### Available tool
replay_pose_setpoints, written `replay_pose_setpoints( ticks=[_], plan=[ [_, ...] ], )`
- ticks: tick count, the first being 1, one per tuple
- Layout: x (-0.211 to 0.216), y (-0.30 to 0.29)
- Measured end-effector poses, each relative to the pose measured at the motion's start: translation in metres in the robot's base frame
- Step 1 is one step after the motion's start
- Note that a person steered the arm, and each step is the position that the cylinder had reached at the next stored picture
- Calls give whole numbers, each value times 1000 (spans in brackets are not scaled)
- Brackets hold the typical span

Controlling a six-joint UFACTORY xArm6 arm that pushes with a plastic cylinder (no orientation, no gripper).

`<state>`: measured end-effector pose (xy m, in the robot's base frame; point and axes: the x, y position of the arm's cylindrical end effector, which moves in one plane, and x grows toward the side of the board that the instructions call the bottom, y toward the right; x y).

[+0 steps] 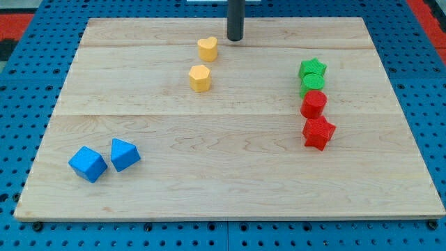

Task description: Move the yellow blocks to the center of the board

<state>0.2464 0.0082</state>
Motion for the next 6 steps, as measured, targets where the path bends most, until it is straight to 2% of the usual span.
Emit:
replay_pose_setpoints(
  ticks=[1,3,4,5,6],
  plan=[
    [11,-47],
    [92,-57],
    [48,-54],
    [33,-12],
    [49,-10]
  ],
)
